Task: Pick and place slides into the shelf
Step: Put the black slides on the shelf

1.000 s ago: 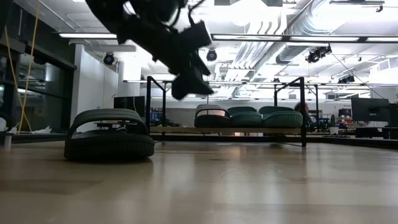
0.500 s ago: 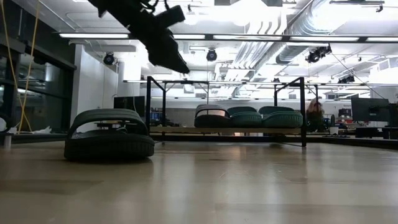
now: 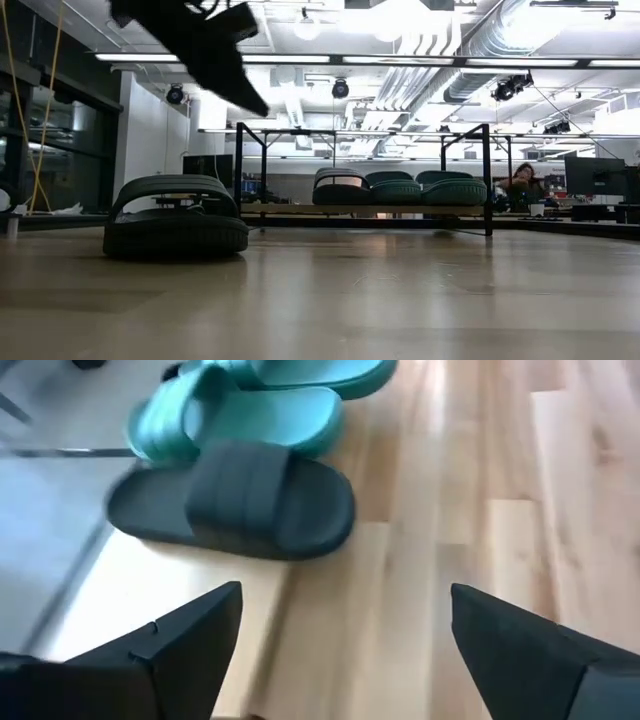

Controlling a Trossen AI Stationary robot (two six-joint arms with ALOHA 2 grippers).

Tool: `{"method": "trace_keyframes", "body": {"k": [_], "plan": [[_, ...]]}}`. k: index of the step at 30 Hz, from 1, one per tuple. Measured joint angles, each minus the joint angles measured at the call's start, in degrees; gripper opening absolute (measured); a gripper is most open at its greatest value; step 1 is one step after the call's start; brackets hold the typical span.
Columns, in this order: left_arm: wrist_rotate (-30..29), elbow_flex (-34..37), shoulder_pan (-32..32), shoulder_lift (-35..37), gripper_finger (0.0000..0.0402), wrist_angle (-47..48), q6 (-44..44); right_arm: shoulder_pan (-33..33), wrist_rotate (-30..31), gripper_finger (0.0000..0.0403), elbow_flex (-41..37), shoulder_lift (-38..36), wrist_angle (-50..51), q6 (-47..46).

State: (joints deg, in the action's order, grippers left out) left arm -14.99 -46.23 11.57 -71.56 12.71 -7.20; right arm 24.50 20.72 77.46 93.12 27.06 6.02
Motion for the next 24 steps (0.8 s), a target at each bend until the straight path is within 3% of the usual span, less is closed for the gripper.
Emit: {"method": "trace_keyframes", "body": {"k": [11,17,24], "plan": [[12.6,11.7,0.0,11.6,0.0272,-10.8,10.6,-0.6,14.2,0.0117,-1.2,7.9,-6.1,4.0],[14.6,15.7,0.0,14.2,0.0253,-15.8,16.3,-2.0,16.2,0.0117,-1.2,15.5,-14.0,9.6],[16.1,16.0,0.0,14.9,0.0239,-16.4,18.2,-2.1,23.5,0.0117,-1.2,22.1,-20.8,15.7]]}}
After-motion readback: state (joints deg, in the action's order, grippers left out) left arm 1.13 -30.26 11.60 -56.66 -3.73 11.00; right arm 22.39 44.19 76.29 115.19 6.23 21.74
